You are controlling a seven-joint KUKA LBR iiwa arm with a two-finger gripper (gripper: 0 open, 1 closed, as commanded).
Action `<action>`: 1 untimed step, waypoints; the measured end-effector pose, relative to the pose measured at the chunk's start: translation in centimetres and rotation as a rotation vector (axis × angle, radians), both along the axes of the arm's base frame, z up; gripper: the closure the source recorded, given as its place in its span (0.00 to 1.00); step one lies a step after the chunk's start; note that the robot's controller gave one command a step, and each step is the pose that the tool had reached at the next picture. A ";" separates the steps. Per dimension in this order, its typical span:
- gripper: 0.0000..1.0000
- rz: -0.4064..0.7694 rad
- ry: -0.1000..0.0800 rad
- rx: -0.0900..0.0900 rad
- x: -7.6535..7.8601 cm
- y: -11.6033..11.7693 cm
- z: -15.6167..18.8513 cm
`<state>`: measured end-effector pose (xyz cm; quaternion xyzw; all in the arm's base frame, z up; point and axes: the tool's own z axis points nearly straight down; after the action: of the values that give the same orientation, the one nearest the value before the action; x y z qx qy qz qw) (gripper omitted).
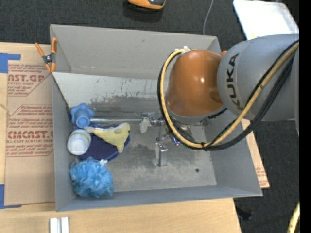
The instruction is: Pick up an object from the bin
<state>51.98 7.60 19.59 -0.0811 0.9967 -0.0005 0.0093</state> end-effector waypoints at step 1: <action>0.00 -0.192 0.007 0.003 -1.5 1.0 -6.0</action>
Offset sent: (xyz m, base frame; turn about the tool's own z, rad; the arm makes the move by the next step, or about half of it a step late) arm 0.0153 0.0908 -0.1259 -0.2288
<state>50.46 8.61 13.55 0.0149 0.9999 0.0004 0.0057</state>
